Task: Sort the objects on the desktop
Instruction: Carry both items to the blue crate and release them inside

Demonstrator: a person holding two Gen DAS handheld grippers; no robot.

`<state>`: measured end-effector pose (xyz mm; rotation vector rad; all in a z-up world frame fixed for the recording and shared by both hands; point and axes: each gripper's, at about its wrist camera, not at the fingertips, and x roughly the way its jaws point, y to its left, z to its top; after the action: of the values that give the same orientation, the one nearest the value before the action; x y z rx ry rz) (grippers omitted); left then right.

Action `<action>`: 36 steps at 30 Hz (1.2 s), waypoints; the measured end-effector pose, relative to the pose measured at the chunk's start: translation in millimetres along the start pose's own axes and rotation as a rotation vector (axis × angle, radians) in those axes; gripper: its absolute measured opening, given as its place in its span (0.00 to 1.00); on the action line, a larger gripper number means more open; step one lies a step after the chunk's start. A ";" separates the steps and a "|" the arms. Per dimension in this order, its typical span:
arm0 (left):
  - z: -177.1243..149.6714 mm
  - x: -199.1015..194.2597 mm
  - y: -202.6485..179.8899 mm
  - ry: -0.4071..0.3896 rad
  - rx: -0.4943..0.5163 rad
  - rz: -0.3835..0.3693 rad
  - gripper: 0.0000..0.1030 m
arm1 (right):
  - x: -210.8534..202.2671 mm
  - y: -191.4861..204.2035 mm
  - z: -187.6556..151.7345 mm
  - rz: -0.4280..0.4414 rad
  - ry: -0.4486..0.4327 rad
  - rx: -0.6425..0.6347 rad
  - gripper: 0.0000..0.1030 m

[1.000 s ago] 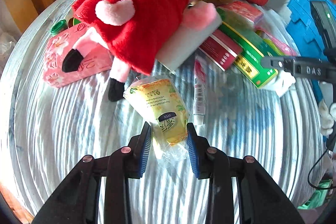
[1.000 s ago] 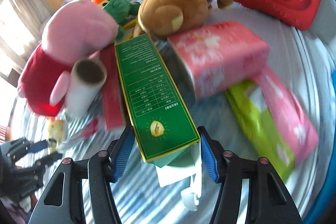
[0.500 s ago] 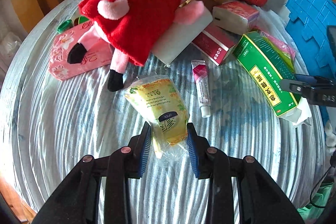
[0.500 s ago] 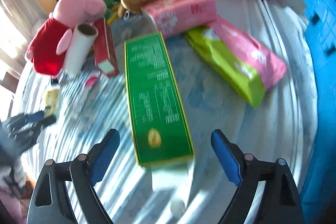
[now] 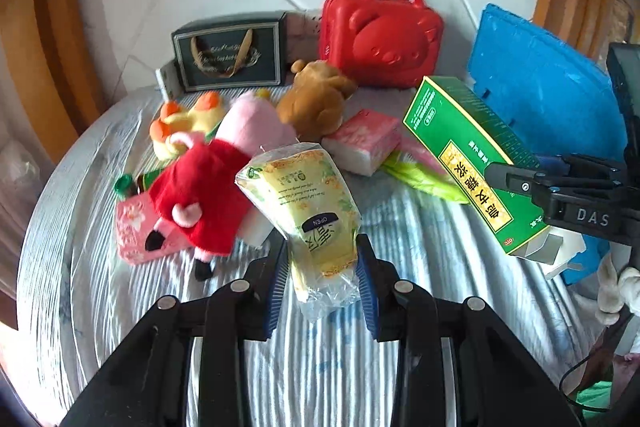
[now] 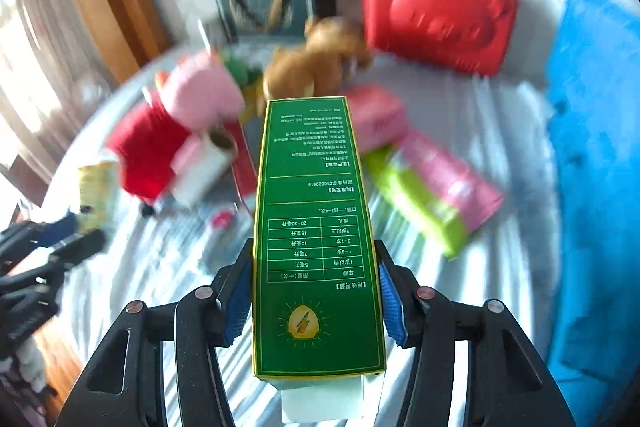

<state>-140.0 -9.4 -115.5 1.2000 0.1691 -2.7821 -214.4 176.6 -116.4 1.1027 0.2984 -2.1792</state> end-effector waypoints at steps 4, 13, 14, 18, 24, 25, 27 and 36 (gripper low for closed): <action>34.3 -30.6 -46.5 -0.110 0.085 -0.070 0.31 | -73.4 -12.6 8.7 -0.060 -0.169 0.036 0.52; 106.6 -82.8 -189.1 -0.299 0.256 -0.261 0.31 | -229.8 -78.3 6.6 -0.293 -0.453 0.143 0.52; 111.4 -85.0 -206.1 -0.308 0.270 -0.279 0.31 | -240.4 -86.0 4.2 -0.323 -0.466 0.151 0.52; 127.3 -91.5 -271.2 -0.316 0.314 -0.351 0.31 | -279.4 -130.0 -8.2 -0.453 -0.499 0.188 0.52; 140.6 -84.9 -361.5 -0.290 0.381 -0.382 0.31 | -298.3 -207.7 -30.5 -0.580 -0.460 0.248 0.52; 139.5 -81.6 -372.4 -0.276 0.381 -0.383 0.31 | -298.2 -219.2 -37.0 -0.589 -0.450 0.256 0.52; 140.7 -74.7 -397.5 -0.240 0.392 -0.384 0.31 | -295.7 -240.5 -48.4 -0.611 -0.427 0.271 0.52; 140.6 -59.1 -459.2 -0.183 0.436 -0.338 0.33 | -282.4 -311.7 -77.2 -0.605 -0.363 0.342 0.52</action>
<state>-265.6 427.3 50.9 1.0630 -0.2932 -3.3281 -251.3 577.3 28.2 0.8244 0.0998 -3.0041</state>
